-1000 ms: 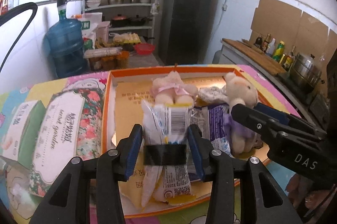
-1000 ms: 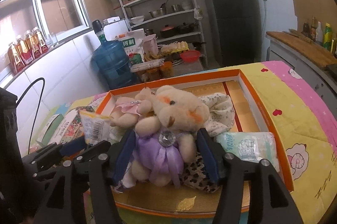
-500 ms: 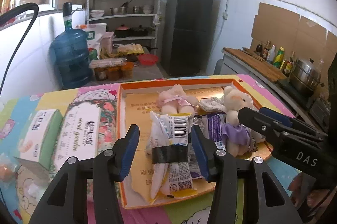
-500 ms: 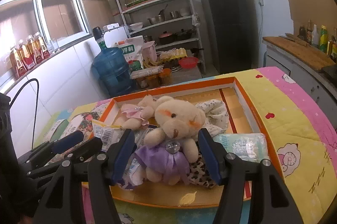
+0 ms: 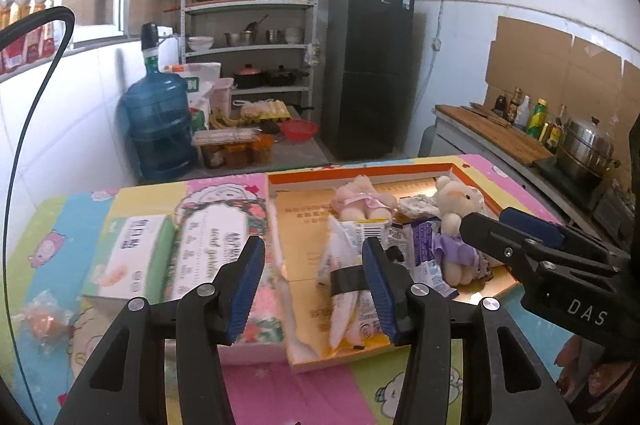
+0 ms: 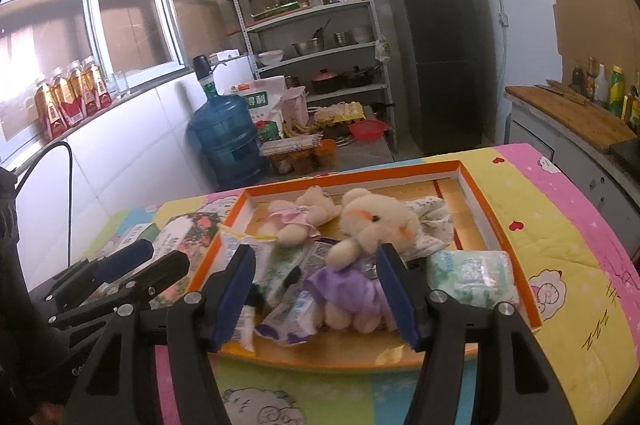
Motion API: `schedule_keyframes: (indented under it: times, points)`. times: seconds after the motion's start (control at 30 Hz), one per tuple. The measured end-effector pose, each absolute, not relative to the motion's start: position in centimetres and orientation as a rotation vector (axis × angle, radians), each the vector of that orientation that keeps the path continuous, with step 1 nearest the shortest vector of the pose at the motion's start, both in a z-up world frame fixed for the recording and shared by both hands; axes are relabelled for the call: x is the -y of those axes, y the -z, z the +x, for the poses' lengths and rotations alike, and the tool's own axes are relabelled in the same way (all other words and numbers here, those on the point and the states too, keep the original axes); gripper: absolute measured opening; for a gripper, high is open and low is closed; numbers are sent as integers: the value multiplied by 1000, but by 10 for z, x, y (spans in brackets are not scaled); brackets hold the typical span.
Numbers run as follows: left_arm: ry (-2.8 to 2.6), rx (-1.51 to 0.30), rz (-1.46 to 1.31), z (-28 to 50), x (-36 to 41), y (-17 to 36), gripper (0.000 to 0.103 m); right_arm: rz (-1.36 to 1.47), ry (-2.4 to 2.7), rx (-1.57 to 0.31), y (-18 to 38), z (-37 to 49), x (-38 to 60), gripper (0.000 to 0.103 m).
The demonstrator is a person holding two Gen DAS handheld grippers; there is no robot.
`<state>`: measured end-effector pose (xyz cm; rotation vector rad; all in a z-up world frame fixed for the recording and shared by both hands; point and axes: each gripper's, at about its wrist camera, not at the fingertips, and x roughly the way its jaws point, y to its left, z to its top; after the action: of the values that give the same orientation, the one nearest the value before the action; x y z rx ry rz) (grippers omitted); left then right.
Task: Organize soft objects
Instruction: 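Withdraw both grippers from the box toward the bread bun and green ball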
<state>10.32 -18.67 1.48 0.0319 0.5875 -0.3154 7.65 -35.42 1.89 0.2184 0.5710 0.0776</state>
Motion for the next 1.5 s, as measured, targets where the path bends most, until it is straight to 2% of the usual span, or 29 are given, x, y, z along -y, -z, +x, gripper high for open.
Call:
schedule_keyframes:
  times: [0.7, 1.1, 1.5]
  points:
    - [159, -586, -31, 69, 66, -15, 52, 143, -168, -567, -36, 51, 263, 62]
    - [41, -610, -95, 61, -19, 0, 52, 105, -273, -622, -18, 49, 195, 62]
    - [-10, -632, -143, 65, -67, 17, 52, 162, -335, -721, 16, 62, 149, 62]
